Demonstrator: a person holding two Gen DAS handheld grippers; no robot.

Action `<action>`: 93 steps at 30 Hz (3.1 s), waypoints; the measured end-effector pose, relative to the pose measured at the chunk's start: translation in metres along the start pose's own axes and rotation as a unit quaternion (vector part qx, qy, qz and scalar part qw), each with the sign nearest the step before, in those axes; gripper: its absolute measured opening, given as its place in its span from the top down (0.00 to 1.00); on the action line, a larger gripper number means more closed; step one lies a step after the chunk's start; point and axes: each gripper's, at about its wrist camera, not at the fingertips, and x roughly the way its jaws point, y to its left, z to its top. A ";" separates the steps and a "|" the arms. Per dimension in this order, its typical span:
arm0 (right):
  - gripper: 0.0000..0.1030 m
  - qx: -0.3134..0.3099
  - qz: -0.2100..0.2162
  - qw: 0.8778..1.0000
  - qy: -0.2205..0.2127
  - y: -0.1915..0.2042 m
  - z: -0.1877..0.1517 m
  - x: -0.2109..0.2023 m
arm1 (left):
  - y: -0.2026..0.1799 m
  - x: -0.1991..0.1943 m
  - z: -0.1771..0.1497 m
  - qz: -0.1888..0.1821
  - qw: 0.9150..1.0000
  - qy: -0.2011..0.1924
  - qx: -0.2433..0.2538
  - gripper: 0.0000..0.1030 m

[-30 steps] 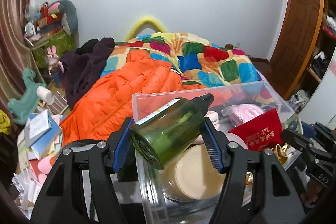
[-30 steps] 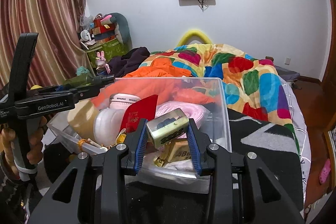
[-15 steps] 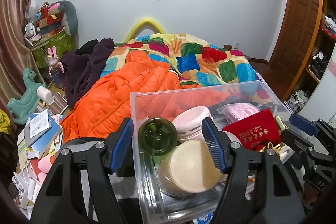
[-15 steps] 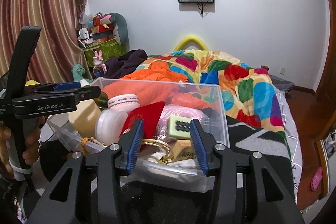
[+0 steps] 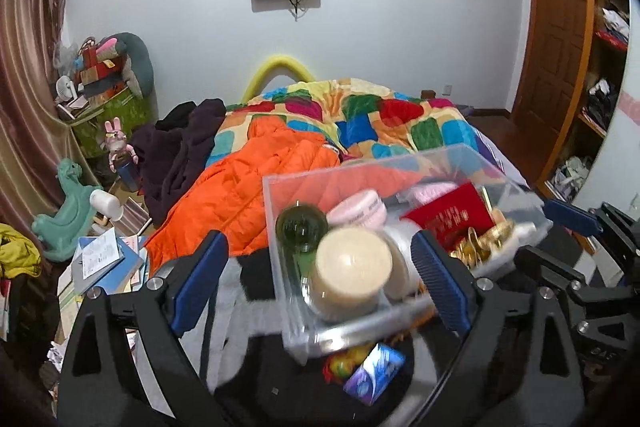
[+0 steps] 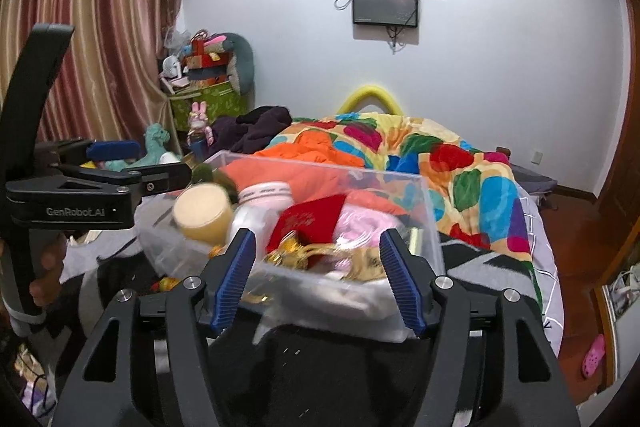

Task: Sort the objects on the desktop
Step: 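Lower both items into the box and open both tools, then grasp the blue Max card with the right tool while the left tool grasps the yellow-green gourd, then lift and carry the Max card and gourd over the clear box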

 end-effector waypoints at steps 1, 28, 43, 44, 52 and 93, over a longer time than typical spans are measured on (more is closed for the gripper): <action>0.40 -0.005 0.004 1.000 0.004 0.004 -0.003 -0.001 | 0.002 -0.003 -0.004 0.000 1.000 0.003 0.000 0.09; 0.41 -0.127 0.079 0.974 0.168 0.108 -0.045 0.080 | 0.059 -0.028 -0.095 0.012 0.997 0.062 -0.033 0.09; 0.57 -0.014 0.082 0.991 0.102 0.035 -0.060 0.019 | 0.010 -0.002 -0.082 -0.019 0.997 0.078 -0.023 0.09; 0.57 -0.006 0.076 0.992 0.096 0.029 -0.064 0.011 | 0.006 0.003 -0.079 -0.025 0.996 0.085 -0.027 0.09; 0.57 0.020 0.043 0.997 0.064 0.000 -0.071 -0.019 | 0.004 0.045 -0.075 -0.049 0.982 0.154 -0.099 0.45; 0.57 0.047 0.073 0.992 0.088 0.004 -0.080 -0.001 | -0.018 0.016 -0.100 -0.084 0.982 0.164 -0.027 0.82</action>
